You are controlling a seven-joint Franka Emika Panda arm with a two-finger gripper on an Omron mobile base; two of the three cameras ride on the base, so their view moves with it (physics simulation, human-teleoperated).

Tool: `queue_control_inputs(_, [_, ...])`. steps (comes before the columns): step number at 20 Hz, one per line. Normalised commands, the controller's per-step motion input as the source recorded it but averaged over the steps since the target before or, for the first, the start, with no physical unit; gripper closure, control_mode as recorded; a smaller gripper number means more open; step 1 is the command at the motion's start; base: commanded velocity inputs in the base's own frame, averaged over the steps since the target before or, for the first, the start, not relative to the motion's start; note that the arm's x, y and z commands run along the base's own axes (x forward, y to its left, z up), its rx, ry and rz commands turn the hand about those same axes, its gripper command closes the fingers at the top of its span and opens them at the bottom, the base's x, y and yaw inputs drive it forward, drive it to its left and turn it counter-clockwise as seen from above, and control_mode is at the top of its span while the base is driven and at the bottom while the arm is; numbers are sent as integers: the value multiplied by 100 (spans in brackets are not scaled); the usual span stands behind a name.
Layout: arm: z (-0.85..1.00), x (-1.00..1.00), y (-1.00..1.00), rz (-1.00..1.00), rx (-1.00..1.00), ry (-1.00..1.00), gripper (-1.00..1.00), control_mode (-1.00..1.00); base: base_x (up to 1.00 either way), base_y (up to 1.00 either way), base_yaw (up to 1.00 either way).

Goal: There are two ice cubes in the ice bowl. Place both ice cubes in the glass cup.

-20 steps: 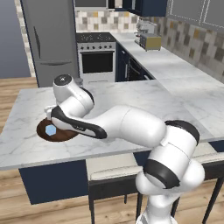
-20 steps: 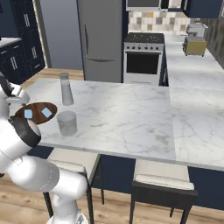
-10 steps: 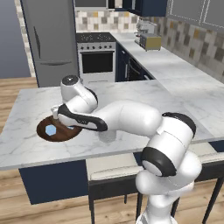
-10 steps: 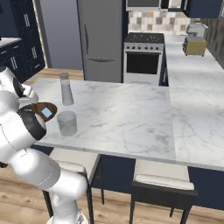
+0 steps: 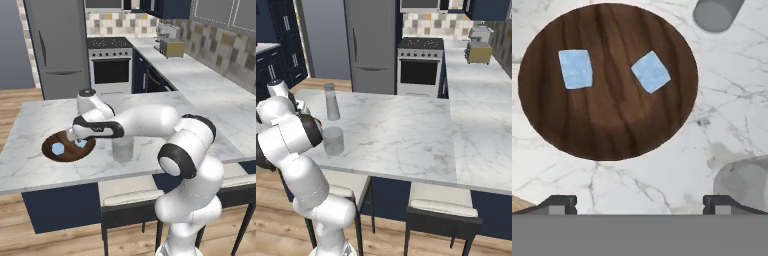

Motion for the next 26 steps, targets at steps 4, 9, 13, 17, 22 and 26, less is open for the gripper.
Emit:
queue_control_inputs(4, [-30, 41, 0, 11, -15, 0, -100, -100, 0, 0, 0])
queue_control_inputs(9, [-25, 30, 7, 2, -11, 0, -100, -100, 0, 0, 0])
queue_control_inputs(13, [-21, 28, 14, 0, -7, 0, -100, -100, 0, 0, 0])
queue_control_inputs(17, [-32, 27, 4, 0, -7, 0, -100, -100, 0, 0, 0])
queue_control_inputs(22, [-16, 32, 0, 0, -3, 0, -100, -100, 0, 0, 0])
queue_control_inputs(26, [-25, 30, 0, 0, -1, 0, -100, -100, 0, 0, 0])
